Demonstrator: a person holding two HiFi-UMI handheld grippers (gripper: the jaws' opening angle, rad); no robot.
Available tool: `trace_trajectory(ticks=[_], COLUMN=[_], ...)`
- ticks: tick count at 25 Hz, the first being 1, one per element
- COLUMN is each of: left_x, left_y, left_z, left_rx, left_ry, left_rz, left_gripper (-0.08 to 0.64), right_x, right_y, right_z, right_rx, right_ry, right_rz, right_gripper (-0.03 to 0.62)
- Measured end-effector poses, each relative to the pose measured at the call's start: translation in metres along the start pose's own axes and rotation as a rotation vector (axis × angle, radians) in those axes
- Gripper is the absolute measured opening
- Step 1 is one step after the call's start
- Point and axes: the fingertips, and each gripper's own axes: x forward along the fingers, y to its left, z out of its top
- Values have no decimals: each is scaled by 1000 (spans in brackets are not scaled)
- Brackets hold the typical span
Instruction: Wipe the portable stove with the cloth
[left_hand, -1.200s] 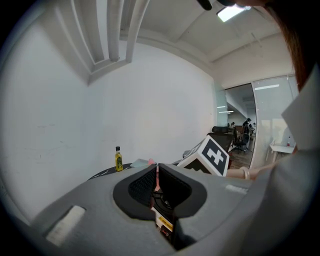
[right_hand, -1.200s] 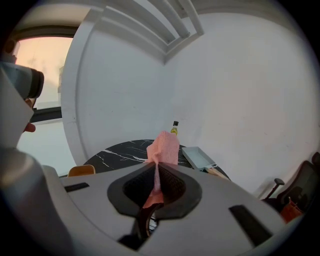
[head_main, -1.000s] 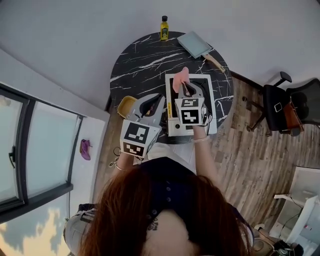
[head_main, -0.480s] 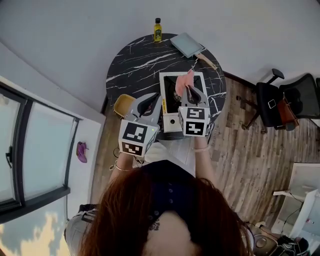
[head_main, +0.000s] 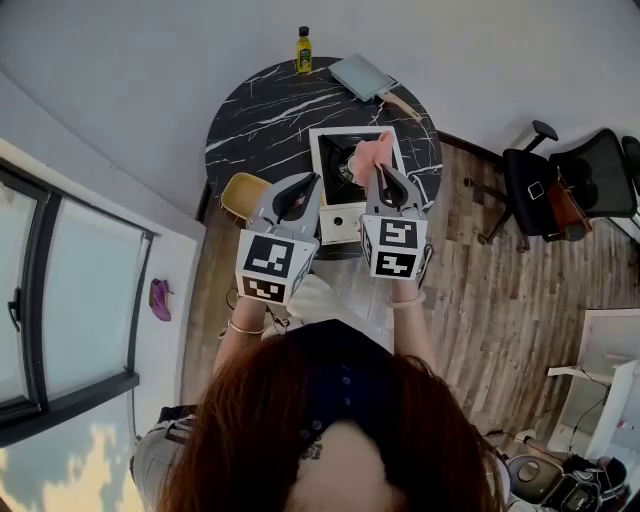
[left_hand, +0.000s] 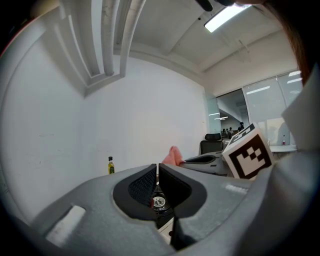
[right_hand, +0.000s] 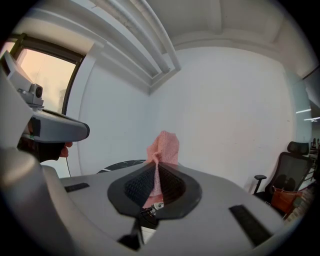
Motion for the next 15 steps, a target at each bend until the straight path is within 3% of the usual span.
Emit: trace_trajectory(ticks=[15], left_x=[-27], left_y=[-17], left_z=[12], left_rx=[3], left_ry=[-34], left_rz=[12], left_gripper=[23], right_x=[-61], right_y=[3], right_z=[32], right_rx=[45], right_ry=[-130], right_rz=[-12], right_gripper=[21])
